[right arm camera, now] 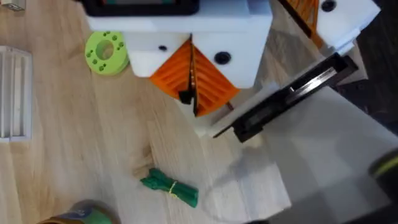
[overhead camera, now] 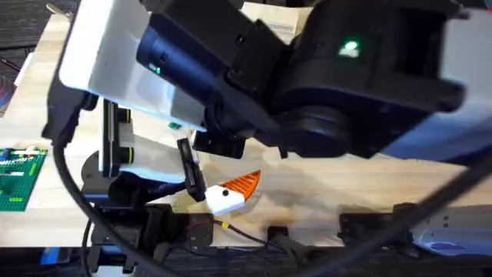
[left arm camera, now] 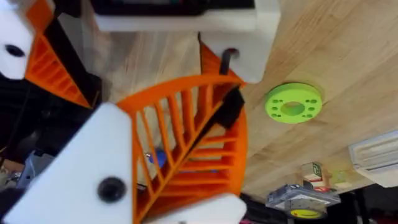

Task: Pick up the gripper from the table and insert it into the empty holder that is missing its gripper. Then pick up a screw, insert it into the mounting hole, and use the screwdriver to tighten it. Finally, clean up the table by picking up the vegetable and placing it into the bucket.

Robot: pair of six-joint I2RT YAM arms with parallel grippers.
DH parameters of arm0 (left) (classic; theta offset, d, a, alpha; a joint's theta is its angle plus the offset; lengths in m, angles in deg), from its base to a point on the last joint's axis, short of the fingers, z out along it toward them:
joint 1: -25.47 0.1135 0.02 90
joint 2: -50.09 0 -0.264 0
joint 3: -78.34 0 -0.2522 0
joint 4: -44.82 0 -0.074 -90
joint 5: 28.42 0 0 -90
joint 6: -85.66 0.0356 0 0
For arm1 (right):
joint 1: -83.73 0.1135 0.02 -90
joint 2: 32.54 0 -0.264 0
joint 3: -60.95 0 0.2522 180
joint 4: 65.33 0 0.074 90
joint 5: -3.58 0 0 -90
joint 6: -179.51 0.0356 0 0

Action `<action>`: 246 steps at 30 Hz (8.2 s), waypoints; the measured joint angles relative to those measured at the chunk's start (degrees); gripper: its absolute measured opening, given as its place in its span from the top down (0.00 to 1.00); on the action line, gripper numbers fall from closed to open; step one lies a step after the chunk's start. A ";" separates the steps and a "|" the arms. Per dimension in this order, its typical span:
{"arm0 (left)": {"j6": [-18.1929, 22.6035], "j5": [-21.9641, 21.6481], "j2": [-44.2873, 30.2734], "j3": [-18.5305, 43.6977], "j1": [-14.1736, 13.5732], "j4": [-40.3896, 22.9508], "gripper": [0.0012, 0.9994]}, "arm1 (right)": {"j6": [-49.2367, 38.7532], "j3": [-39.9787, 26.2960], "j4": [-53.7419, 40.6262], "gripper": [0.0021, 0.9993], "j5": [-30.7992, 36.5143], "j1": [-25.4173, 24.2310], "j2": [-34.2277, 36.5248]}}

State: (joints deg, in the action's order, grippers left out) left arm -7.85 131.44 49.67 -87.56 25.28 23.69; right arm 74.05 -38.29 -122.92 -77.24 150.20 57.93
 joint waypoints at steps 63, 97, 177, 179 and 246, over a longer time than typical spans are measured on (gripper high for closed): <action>-0.19 0.88 -0.01 0.00 0.00 -0.16 0.01 | 0.44 -0.66 -0.88 1.00 -0.23 0.00 1.80; -0.15 0.86 -0.01 -0.02 0.00 -0.14 0.00 | 20.22 -1.05 2.86 0.01 -0.74 -20.93 1.40; 6.54 0.89 -0.01 -0.02 0.00 -0.16 1.00 | -12.26 18.29 4.84 0.01 -11.00 -93.45 12.32; 6.54 0.89 -0.01 -0.02 0.00 -0.16 1.00 | -12.26 18.23 4.91 0.01 -10.99 -93.27 12.37; 6.55 0.89 -0.01 -0.02 0.00 -0.16 1.00 | -10.97 16.19 4.68 0.80 -8.73 -90.36 1.44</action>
State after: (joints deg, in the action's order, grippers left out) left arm -1.30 132.33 49.66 -87.58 25.28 23.53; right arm 63.08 -22.09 -118.23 -85.97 59.85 59.37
